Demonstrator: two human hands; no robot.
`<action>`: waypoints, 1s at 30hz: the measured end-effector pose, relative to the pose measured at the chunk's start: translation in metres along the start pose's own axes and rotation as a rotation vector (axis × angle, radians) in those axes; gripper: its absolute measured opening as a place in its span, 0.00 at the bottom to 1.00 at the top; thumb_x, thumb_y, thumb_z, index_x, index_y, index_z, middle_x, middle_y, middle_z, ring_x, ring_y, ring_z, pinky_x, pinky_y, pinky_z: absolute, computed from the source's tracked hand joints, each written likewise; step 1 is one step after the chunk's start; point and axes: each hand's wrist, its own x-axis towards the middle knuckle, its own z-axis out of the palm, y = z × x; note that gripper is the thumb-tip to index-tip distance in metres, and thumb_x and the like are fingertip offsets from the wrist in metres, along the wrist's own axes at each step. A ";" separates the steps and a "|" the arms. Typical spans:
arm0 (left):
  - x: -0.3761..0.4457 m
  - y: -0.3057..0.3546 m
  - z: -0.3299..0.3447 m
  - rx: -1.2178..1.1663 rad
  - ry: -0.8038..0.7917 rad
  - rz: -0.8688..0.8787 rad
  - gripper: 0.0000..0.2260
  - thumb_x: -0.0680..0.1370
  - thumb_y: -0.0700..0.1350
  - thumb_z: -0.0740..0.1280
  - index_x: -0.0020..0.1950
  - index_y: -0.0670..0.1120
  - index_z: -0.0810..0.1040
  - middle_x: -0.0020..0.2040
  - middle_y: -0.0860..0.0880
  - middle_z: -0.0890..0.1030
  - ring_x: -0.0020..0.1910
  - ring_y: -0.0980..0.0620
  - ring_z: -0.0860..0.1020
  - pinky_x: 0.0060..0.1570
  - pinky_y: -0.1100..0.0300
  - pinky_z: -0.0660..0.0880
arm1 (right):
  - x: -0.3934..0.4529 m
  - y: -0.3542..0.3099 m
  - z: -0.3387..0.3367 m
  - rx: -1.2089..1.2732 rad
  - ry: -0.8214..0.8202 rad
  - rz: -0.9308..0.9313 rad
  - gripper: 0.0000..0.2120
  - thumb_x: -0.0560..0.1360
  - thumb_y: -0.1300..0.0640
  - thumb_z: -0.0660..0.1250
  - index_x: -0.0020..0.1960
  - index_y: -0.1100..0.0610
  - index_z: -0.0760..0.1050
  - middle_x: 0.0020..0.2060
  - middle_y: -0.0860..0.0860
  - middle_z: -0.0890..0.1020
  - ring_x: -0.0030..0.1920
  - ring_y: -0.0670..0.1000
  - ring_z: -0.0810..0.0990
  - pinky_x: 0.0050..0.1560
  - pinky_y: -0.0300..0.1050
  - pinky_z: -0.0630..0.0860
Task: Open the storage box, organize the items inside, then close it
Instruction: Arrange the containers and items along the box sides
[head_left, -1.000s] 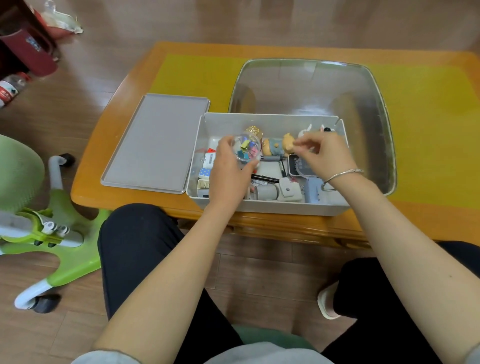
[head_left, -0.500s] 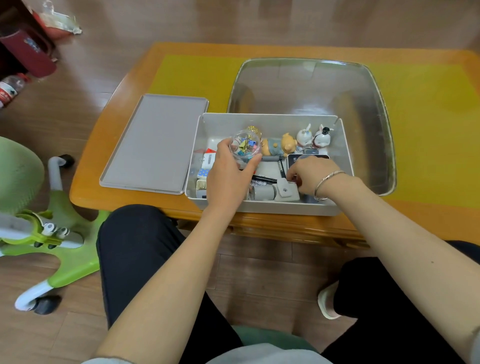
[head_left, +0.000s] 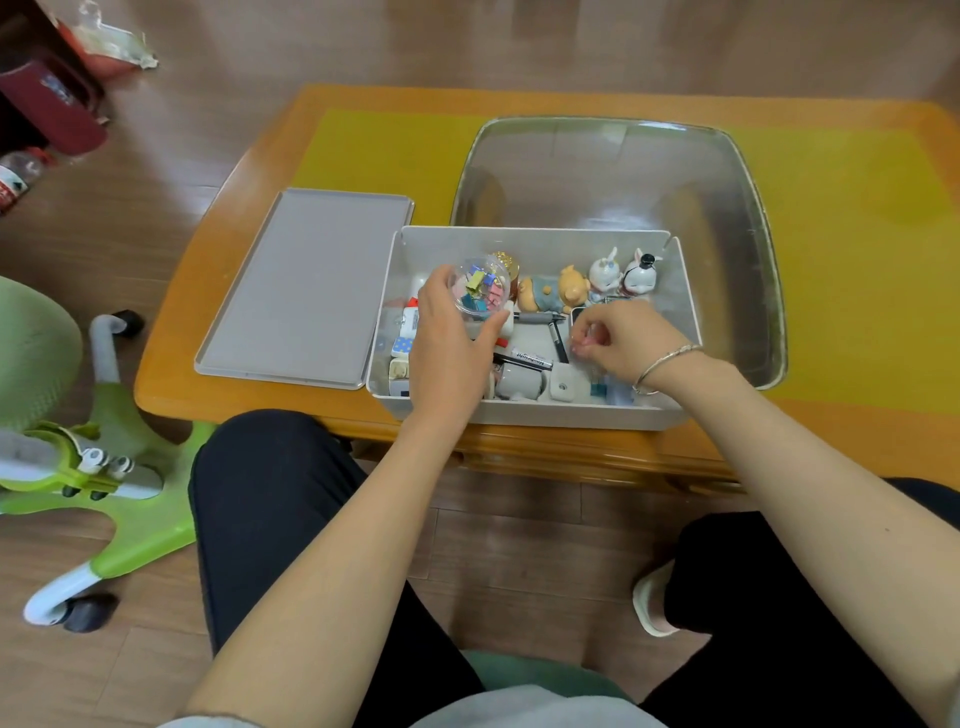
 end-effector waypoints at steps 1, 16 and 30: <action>0.000 -0.001 0.000 0.018 -0.001 0.035 0.28 0.75 0.49 0.71 0.71 0.50 0.62 0.67 0.51 0.69 0.63 0.55 0.72 0.51 0.68 0.74 | 0.000 0.001 -0.003 0.050 0.040 0.021 0.05 0.73 0.60 0.69 0.41 0.51 0.76 0.32 0.45 0.74 0.36 0.48 0.73 0.38 0.37 0.65; 0.000 0.000 0.001 0.076 -0.090 -0.046 0.30 0.75 0.60 0.67 0.71 0.50 0.62 0.66 0.52 0.73 0.59 0.54 0.76 0.49 0.52 0.80 | 0.007 0.007 -0.010 -0.210 -0.082 -0.017 0.10 0.70 0.56 0.70 0.36 0.48 0.70 0.33 0.43 0.76 0.36 0.47 0.74 0.31 0.37 0.64; -0.001 0.000 0.002 0.113 -0.086 -0.011 0.30 0.74 0.61 0.67 0.70 0.50 0.62 0.65 0.52 0.73 0.58 0.54 0.76 0.47 0.56 0.80 | 0.007 0.005 -0.005 -0.237 -0.200 -0.014 0.10 0.69 0.63 0.68 0.36 0.50 0.71 0.36 0.47 0.77 0.39 0.50 0.75 0.38 0.39 0.70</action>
